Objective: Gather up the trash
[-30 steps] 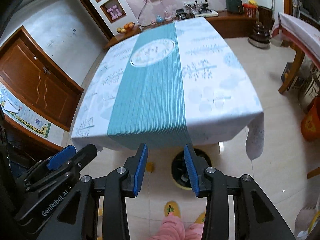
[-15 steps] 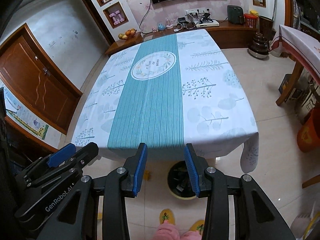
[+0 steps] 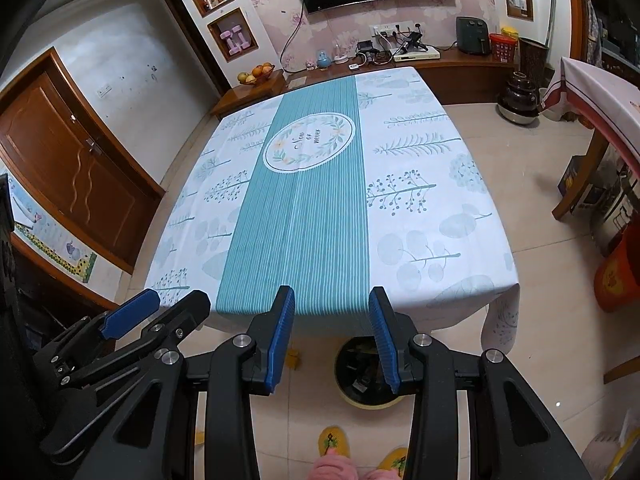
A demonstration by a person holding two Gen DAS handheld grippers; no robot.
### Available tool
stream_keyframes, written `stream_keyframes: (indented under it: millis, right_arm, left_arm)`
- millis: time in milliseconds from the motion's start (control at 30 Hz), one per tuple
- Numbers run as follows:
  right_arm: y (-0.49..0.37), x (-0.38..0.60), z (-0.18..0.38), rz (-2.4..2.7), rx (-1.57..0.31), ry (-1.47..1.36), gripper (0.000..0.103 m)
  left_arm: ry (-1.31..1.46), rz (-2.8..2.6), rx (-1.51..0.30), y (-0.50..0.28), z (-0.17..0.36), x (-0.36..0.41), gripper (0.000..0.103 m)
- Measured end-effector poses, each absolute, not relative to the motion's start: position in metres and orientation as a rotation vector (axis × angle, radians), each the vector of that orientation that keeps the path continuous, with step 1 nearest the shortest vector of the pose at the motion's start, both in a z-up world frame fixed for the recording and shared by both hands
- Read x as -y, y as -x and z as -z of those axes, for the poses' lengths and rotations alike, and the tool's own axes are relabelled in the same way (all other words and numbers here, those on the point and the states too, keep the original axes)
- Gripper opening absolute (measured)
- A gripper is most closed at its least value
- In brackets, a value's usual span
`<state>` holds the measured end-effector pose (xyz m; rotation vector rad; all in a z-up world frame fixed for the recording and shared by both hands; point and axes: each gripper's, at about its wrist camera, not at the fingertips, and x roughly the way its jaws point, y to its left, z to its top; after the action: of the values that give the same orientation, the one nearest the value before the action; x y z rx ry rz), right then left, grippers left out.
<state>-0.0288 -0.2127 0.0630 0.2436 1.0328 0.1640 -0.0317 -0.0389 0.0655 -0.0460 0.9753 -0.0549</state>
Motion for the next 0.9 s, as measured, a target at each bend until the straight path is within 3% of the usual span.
stream_keyframes:
  millis: [900]
  right_arm:
    - [0.021, 0.202, -0.063, -0.177, -1.030, -0.209, 0.039]
  left_arm:
    - [0.040, 0.023, -0.969, 0.030, -0.063, 0.028, 0.052]
